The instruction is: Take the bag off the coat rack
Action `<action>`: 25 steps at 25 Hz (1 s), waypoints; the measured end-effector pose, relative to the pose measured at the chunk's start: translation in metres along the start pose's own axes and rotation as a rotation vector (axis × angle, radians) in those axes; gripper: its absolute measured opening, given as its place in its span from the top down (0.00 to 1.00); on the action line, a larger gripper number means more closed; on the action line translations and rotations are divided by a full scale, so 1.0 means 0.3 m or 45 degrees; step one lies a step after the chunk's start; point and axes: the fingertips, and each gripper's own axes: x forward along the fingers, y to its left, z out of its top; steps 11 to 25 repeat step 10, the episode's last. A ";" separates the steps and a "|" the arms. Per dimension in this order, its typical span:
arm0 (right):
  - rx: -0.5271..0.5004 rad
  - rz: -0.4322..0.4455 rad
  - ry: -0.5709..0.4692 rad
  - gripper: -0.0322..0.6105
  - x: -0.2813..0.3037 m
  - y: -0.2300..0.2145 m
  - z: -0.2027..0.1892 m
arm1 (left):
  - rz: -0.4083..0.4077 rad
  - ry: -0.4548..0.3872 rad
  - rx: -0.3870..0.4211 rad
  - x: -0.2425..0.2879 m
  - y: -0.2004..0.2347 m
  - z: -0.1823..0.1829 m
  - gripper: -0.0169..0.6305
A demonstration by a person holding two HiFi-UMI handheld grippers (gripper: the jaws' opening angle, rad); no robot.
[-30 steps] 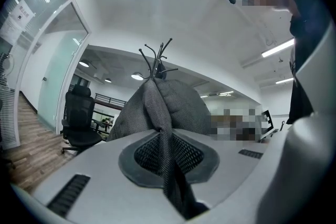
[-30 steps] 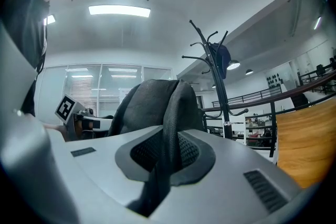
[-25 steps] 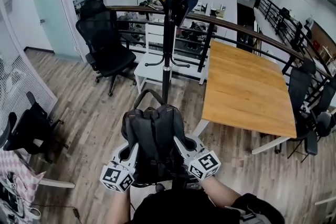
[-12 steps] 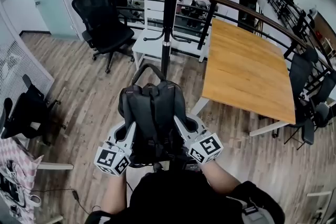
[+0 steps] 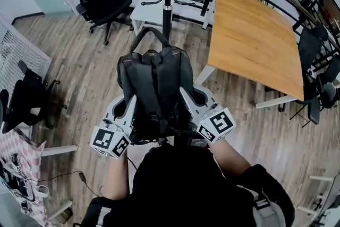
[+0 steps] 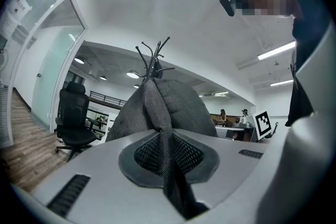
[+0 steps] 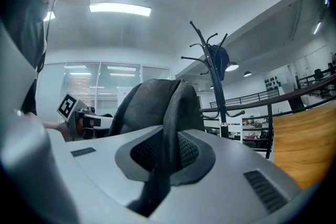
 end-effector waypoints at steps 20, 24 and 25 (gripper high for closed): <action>-0.022 0.001 0.001 0.87 0.004 -0.018 0.018 | -0.026 0.002 0.006 0.025 -0.005 0.017 0.91; -0.022 0.001 0.001 0.87 0.004 -0.018 0.018 | -0.026 0.002 0.006 0.025 -0.005 0.017 0.91; -0.022 0.001 0.001 0.87 0.004 -0.018 0.018 | -0.026 0.002 0.006 0.025 -0.005 0.017 0.91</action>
